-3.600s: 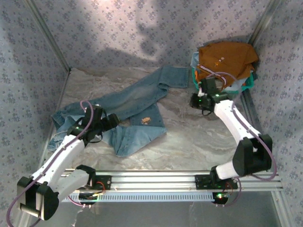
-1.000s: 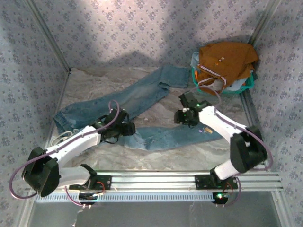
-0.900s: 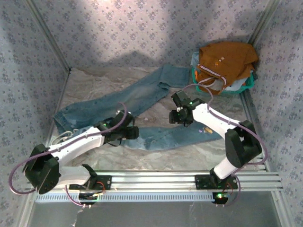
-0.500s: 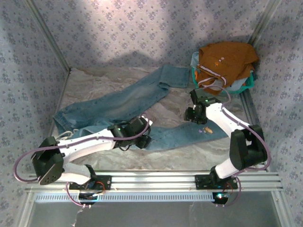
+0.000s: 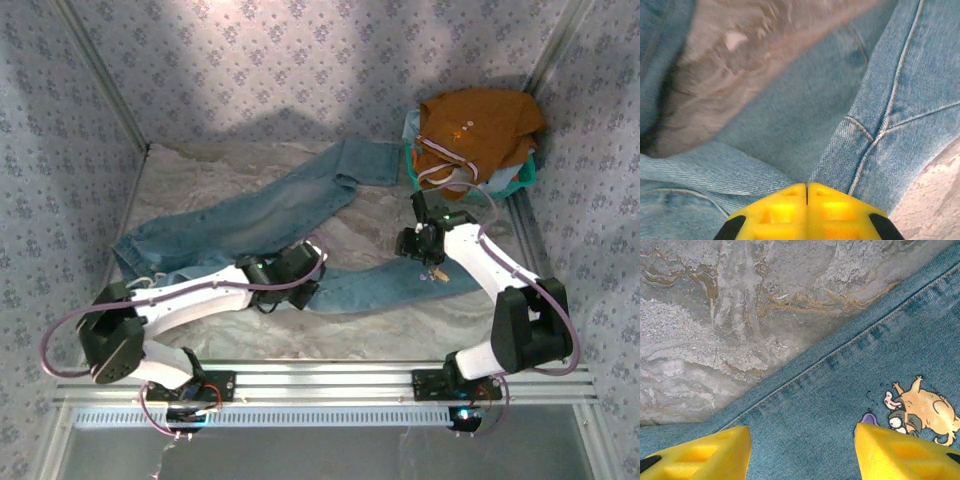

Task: Fold and stack the trousers

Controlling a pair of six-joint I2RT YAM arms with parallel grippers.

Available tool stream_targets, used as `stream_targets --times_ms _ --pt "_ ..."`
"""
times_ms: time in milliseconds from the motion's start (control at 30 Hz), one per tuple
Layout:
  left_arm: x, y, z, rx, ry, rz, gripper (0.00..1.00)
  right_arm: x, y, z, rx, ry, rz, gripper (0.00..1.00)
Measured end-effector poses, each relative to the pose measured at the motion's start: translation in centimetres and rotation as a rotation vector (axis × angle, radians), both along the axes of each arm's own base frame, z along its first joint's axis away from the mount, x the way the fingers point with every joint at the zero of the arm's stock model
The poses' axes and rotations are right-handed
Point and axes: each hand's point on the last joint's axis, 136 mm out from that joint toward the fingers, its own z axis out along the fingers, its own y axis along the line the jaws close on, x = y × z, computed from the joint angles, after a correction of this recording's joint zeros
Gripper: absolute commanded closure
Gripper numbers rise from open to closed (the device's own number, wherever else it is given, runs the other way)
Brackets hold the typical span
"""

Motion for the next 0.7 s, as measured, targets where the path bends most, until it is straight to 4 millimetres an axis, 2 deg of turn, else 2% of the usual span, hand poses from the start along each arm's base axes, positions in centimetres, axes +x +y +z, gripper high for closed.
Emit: stream_targets --times_ms 133,233,300,367,433,500,633,700 --pt "2.2 -0.4 4.7 -0.075 -0.079 0.027 1.0 -0.2 -0.5 -0.4 0.0 0.005 -0.016 0.42" --pt "5.4 -0.8 8.1 -0.115 -0.124 0.051 1.0 0.1 -1.1 -0.5 0.006 -0.006 -0.041 0.42" --pt "8.1 -1.3 9.5 -0.122 -0.145 0.055 1.0 0.5 -1.6 -0.4 0.018 -0.018 -0.067 0.42" --pt "10.7 -2.1 10.0 -0.117 -0.155 0.049 1.0 1.0 -2.1 -0.2 0.029 -0.031 -0.091 0.42" --pt "13.7 -3.1 9.4 -0.105 -0.152 0.031 1.0 1.6 -2.5 0.0 0.043 -0.049 -0.111 0.41" --pt "16.1 -4.0 7.7 -0.084 -0.129 0.009 1.0 2.0 -2.7 0.0 0.056 -0.058 -0.122 0.41" --pt "20.7 -5.2 2.8 -0.046 -0.051 -0.005 1.0 2.3 -2.5 -0.4 0.07 -0.055 -0.122 0.4" --pt "22.2 -4.9 0.4 -0.044 -0.003 0.009 0.98 2.2 -2.3 -0.5 0.082 -0.053 -0.116 0.39"
